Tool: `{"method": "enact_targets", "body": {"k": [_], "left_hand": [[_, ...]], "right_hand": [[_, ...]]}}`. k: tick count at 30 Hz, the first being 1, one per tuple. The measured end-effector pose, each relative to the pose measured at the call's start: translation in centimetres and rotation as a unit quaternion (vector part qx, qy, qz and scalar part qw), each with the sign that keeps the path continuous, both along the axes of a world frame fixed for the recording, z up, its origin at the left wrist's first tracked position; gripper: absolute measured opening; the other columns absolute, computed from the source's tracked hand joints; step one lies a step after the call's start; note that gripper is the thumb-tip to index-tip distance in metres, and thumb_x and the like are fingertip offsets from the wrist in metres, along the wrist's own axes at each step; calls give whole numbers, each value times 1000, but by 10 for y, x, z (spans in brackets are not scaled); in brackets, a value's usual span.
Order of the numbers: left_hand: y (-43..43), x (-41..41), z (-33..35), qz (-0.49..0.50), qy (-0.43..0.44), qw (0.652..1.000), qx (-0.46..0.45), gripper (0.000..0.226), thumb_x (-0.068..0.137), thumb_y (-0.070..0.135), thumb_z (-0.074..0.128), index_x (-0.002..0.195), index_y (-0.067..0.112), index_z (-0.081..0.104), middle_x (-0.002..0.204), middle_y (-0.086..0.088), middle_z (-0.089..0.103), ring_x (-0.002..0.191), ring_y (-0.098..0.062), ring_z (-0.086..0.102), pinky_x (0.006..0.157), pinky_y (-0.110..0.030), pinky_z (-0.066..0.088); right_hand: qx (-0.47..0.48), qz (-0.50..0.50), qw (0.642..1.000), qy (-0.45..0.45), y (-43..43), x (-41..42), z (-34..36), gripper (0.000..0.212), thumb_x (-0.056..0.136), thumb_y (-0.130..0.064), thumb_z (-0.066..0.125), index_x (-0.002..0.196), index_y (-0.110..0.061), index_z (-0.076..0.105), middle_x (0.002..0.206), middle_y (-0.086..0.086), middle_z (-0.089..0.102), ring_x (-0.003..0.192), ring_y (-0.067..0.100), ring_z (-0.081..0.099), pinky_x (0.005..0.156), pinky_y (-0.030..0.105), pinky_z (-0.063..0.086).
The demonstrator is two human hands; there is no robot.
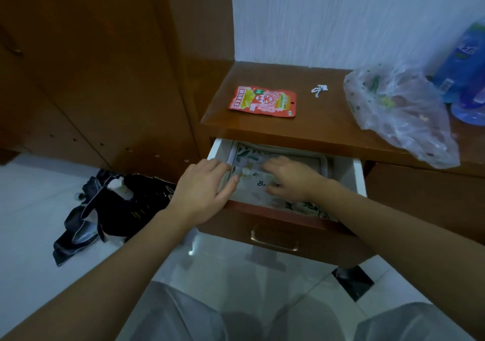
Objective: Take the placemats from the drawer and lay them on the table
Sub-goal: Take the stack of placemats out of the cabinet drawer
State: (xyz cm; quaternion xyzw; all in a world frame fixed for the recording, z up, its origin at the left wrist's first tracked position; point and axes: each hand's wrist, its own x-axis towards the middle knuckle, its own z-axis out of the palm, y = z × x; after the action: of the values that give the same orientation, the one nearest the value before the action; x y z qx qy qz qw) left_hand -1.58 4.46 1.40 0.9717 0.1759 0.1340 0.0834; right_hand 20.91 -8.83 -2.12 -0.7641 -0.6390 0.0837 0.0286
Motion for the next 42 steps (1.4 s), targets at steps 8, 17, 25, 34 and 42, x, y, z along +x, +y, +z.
{"method": "enact_targets", "body": {"k": [8, 17, 25, 34, 42], "left_hand": [[15, -45, -5, -4, 22, 1000, 16, 44, 101, 49, 40, 128, 20, 59, 137, 1, 53, 127, -15, 44, 96, -33, 41], [10, -61, -10, 23, 5, 1000, 17, 46, 100, 50, 45, 129, 17, 61, 138, 0, 55, 128, -14, 45, 101, -27, 35], [5, -62, -12, 30, 14, 999, 24, 51, 100, 53, 37, 129, 17, 60, 138, -1, 56, 125, -16, 48, 97, -33, 43], [2, -61, -9, 36, 29, 999, 27, 52, 100, 54, 36, 131, 19, 58, 140, 1, 54, 129, -15, 46, 101, -32, 39], [3, -61, -14, 37, 30, 998, 33, 52, 101, 55, 35, 131, 20, 58, 141, 0, 53, 128, -16, 46, 100, -31, 39]], "right_hand": [[21, 120, 992, 30, 54, -34, -12, 64, 89, -50, 58, 147, -28, 40, 154, -3, 40, 138, 14, 37, 112, 35, 35], [12, 197, 977, 76, 66, -51, -20, 44, 92, -17, 61, 132, -34, 56, 132, -10, 59, 123, 7, 45, 108, 35, 40], [-9, 183, 979, 94, 62, -51, -30, 44, 96, -19, 54, 137, -33, 52, 140, -7, 52, 129, 11, 41, 112, 38, 36], [-29, 102, 973, 206, 50, -38, -14, 57, 87, -65, 53, 137, -36, 53, 142, -10, 53, 129, 6, 47, 108, 41, 42], [-70, 74, 967, 236, 55, -48, -6, 60, 80, -51, 73, 134, -29, 57, 135, -8, 58, 120, 7, 53, 101, 34, 47]]}}
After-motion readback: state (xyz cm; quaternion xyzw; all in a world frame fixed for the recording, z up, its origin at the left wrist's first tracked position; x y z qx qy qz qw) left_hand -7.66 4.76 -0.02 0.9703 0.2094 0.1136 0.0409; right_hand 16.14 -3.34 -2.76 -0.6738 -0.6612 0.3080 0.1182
